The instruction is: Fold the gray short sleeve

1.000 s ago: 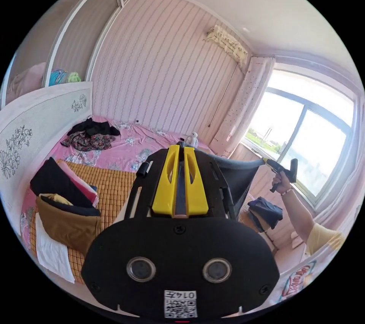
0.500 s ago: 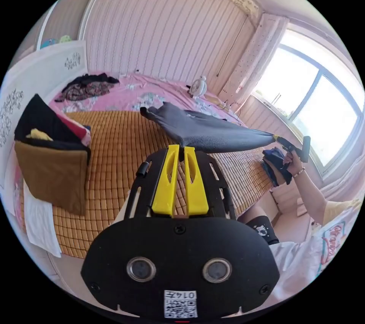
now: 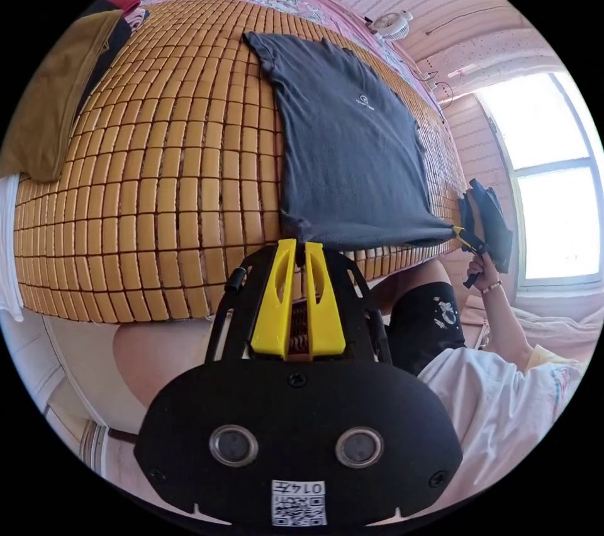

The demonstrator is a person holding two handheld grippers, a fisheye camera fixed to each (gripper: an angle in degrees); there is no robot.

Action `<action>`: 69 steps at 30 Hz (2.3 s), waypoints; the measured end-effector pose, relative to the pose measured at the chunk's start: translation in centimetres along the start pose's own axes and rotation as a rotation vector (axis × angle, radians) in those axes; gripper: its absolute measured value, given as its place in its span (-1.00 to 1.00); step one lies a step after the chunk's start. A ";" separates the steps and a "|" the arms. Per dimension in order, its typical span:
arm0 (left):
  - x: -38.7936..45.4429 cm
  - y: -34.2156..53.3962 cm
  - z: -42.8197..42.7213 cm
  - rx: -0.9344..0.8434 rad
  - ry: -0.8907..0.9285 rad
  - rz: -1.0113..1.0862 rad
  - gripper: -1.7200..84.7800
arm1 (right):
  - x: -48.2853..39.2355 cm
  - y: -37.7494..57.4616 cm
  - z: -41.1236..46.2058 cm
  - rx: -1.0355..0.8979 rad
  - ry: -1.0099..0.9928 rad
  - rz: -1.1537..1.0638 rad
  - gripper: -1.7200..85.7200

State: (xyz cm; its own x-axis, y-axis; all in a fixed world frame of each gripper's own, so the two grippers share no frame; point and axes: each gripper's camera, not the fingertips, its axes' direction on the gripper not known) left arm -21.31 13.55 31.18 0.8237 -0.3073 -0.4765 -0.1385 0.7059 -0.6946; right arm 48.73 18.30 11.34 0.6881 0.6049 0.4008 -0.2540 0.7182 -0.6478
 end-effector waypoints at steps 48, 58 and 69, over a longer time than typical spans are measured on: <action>-0.5 4.0 7.2 -0.126 -0.169 0.065 -0.95 | 1.7 -0.8 3.4 -0.173 0.174 0.041 -0.93; -2.4 9.9 2.6 0.179 -0.141 -0.020 -0.90 | 1.3 4.0 2.1 -0.110 0.276 0.065 -0.86; -3.2 17.4 -1.5 0.401 -0.109 -0.033 -0.96 | 0.7 9.7 0.0 -0.009 0.273 0.031 -0.97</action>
State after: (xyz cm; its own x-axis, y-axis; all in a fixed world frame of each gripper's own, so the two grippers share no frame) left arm -27.17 25.86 19.88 0.8805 -0.2796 -0.3827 0.0961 0.8961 -0.4334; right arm 46.77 25.66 5.31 0.8382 0.5105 0.1920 -0.2725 0.6969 -0.6634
